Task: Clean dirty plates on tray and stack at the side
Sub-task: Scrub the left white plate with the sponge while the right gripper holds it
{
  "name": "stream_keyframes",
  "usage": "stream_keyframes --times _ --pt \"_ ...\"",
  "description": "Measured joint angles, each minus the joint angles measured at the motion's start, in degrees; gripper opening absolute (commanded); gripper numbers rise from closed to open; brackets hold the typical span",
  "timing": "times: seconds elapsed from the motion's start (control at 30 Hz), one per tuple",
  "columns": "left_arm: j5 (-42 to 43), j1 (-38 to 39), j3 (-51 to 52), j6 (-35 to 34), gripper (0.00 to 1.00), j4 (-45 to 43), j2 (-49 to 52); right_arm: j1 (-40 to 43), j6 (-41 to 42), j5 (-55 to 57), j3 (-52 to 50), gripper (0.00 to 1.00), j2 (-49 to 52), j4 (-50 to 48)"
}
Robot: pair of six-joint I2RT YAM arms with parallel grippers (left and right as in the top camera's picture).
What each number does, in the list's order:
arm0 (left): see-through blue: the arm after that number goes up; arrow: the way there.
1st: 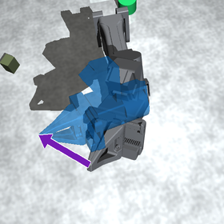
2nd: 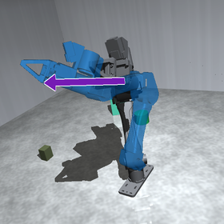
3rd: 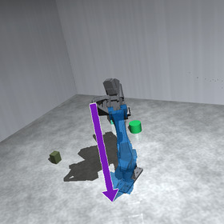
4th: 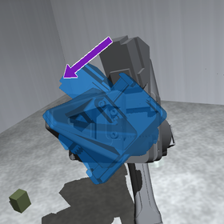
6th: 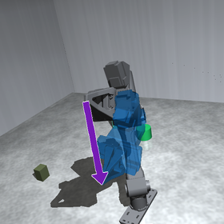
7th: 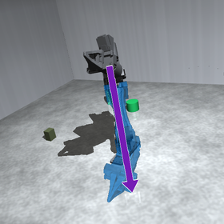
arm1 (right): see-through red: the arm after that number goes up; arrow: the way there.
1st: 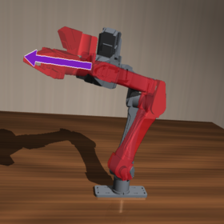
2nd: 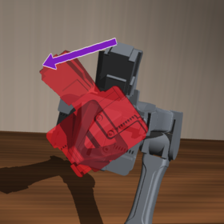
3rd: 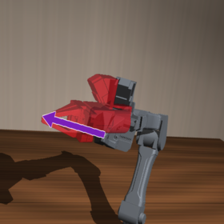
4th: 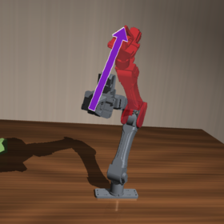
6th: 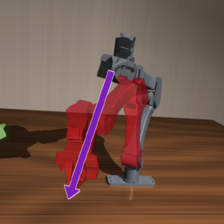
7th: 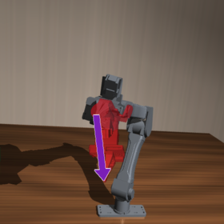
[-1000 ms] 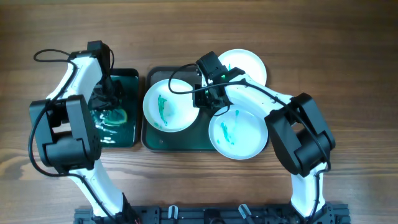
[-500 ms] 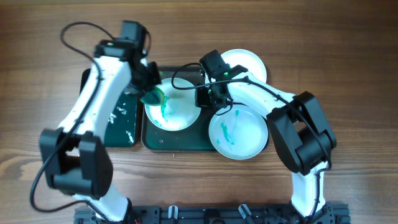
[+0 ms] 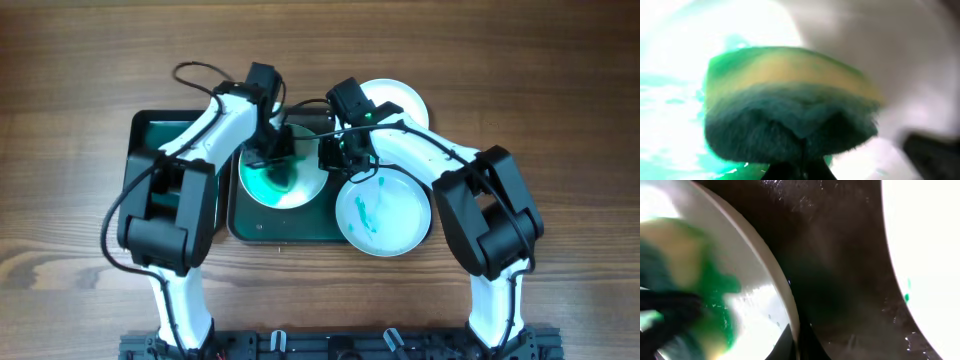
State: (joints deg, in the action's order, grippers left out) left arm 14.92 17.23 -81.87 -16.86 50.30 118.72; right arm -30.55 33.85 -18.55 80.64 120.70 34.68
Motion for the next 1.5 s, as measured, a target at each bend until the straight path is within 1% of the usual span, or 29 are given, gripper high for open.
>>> stream_keyframes --times 0.07,0.13,0.17,0.23,0.27,0.33,0.4,0.43,0.5,0.53,0.57,0.6,0.63,0.67,0.73,0.8,0.87,0.93,0.97,1.03,1.07,1.1,1.13,1.2,1.23,1.27,1.33,1.43,1.5 --pt "6.9 1.4 0.0 3.4 0.04 -2.2 0.9 0.0 0.0 0.1 0.0 0.04 0.0 0.0" --pt "7.9 1.4 -0.1 3.0 0.04 -2.4 1.2 0.0 0.0 0.1 0.0 0.04 0.0 0.0" --pt "5.4 1.4 -1.0 0.9 0.04 -0.8 1.4 0.0 0.0 0.1 0.0 0.04 0.0 -0.1" --pt "-3.2 1.9 -3.7 -4.7 0.04 3.3 1.5 0.0 0.0 0.2 0.1 0.04 0.0 -0.2" --pt "-11.6 2.0 -5.2 -9.3 0.04 6.8 1.7 0.0 0.0 0.1 0.1 0.04 0.0 -0.2" --pt "-23.3 1.6 -5.6 -16.1 0.04 11.2 1.8 0.0 0.0 0.2 0.1 0.04 0.0 -0.2" --pt "-25.7 1.6 -5.6 -18.4 0.04 12.2 2.1 0.0 0.0 0.1 0.1 0.04 0.0 -0.2" --pt "-24.7 1.6 -5.6 -17.9 0.04 12.0 2.1 0.0 0.0 0.1 0.1 0.04 0.0 -0.2" --pt "-18.7 1.2 -5.6 -12.2 0.04 11.2 2.1 0.0 0.0 0.2 0.1 0.04 0.0 -0.2" --pt "-13.1 0.7 -5.6 -8.1 0.04 11.0 2.1 0.0 0.0 0.1 0.1 0.04 0.0 -0.2" --pt "-2.6 0.5 -5.6 -0.6 0.04 11.0 2.2 0.0 0.0 0.2 0.1 0.04 0.0 -0.2" --pt "3.7 0.8 -5.6 3.3 0.04 10.8 2.4 0.0 0.0 0.1 0.1 0.04 0.0 -0.2" --pt "6.4 1.1 -5.5 4.8 0.04 9.6 2.5 0.0 0.0 0.1 0.1 0.04 0.0 -0.2" --pt "9.7 1.6 -5.4 6.5 0.04 4.8 2.7 0.0 0.0 0.1 0.1 0.04 0.0 -0.2" --pt "10.4 1.8 -5.3 6.6 0.04 1.9 2.8 0.0 0.0 0.1 0.1 0.04 0.0 -0.2" --pt "5.4 1.8 -5.3 4.0 0.04 -1.6 2.8 0.0 0.0 0.2 0.1 0.04 0.0 -0.2" --pt "-4.9 2.0 -5.3 0.0 0.04 -2.6 2.8 0.0 0.4 0.2 0.1 0.04 0.1 -0.5" --pt "-17.2 2.3 -6.1 -6.1 0.04 0.6 2.7 -0.1 0.7 0.1 0.1 0.04 0.1 -0.7" --pt "-24.3 2.3 -6.4 -9.8 0.04 3.8 2.6 -0.1 0.7 0.1 0.1 0.04 0.1 -0.7" --pt "-33.0 2.0 -6.3 -14.8 0.04 10.4 2.6 -0.1 0.7 0.2 0.2 0.04 0.1 -0.7" --pt "-34.2 2.0 -6.3 -16.5 0.04 13.1 2.6 -0.2 0.6 0.0 0.2 0.04 0.1 -0.7" --pt "-33.6 2.0 -6.3 -16.7 0.04 14.9 2.6 -0.4 0.6 -0.1 0.2 0.04 0.1 -0.7" --pt "-30.3 1.9 -6.3 -14.7 0.04 15.7 2.6 -0.5 0.6 -0.1 0.2 0.04 0.1 -0.6" --pt "-21.4 1.7 -6.3 -8.0 0.04 16.1 2.6 -0.5 0.6 -0.1 0.2 0.04 0.2 -0.6" --pt "-14.1 1.4 -6.3 -2.4 0.04 16.2 2.6 -0.5 0.6 -0.1 0.2 0.04 0.1 -0.6" --pt "-9.9 1.5 -6.2 0.4 0.04 15.9 2.6 -0.5 0.6 -0.1 0.2 0.04 0.2 -0.5" --pt "-0.9 1.8 -6.0 5.6 0.04 11.6 2.6 -0.5 0.6 -0.1 0.2 0.04 0.1 -0.4" --pt "3.8 2.1 -5.6 7.6 0.04 4.5 2.7 -0.5 0.6 -0.1 0.2 0.04 0.1 -0.4" --pt "2.4 2.2 -5.6 6.6 0.04 -0.3 2.7 -0.4 0.7 0.0 0.2 0.04 0.1 -0.4"
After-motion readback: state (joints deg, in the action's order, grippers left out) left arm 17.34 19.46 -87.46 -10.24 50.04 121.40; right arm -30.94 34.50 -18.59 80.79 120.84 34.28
